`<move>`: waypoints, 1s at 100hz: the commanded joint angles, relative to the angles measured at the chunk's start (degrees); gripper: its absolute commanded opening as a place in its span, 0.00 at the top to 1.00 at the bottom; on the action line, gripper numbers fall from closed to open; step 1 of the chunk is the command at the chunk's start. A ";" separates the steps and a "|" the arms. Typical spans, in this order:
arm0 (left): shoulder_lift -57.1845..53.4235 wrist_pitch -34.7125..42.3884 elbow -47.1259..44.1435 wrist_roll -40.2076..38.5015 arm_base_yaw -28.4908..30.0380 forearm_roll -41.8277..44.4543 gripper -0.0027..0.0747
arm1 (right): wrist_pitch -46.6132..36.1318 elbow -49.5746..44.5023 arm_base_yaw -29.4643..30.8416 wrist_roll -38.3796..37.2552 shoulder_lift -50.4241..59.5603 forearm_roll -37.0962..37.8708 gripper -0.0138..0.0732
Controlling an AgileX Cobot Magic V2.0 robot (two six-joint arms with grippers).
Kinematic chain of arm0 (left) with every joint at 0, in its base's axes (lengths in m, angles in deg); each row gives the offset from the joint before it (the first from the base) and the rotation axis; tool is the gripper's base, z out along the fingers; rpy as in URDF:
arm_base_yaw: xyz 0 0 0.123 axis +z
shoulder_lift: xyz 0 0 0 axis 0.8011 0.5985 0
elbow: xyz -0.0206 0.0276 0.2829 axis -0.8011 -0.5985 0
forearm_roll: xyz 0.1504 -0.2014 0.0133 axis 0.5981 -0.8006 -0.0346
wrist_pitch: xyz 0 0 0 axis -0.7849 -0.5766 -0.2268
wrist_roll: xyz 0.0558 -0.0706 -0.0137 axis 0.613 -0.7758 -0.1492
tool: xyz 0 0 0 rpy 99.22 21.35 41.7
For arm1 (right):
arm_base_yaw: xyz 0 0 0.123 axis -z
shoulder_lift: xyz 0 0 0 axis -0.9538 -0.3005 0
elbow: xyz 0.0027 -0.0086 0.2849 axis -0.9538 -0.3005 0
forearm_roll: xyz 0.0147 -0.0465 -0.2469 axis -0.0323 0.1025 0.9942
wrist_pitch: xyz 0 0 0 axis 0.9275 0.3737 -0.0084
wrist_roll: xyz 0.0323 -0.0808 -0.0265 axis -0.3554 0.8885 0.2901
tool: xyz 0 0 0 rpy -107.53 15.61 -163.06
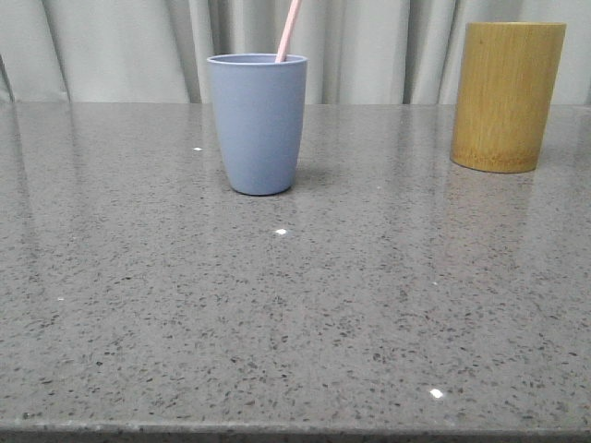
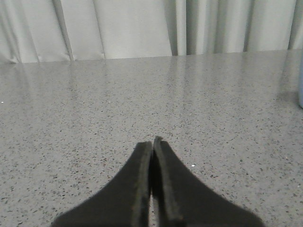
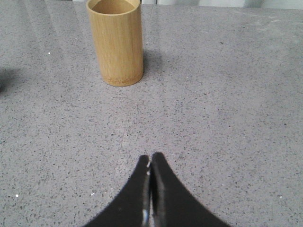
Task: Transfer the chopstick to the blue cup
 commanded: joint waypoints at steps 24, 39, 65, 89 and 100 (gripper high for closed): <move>-2.00 5.08 -0.51 -0.77 -0.21 -0.48 0.99 | -4.25 1.23 0.58 0.05 -0.63 4.14 0.92; -2.00 5.08 -0.51 -0.77 -0.21 -0.48 0.99 | -10.56 -0.38 1.64 0.32 -0.58 5.46 0.92; -2.00 5.08 -0.51 -0.77 -0.21 -0.48 0.99 | -31.46 -12.36 7.08 5.09 5.18 0.59 0.92; -2.00 5.08 -0.51 -0.77 -0.21 -0.48 0.99 | -39.00 -22.66 14.50 14.65 13.66 -11.86 0.92; -2.00 5.08 -0.51 -0.77 -0.21 -0.48 0.99 | -39.09 -25.64 17.72 16.45 16.76 -16.05 0.92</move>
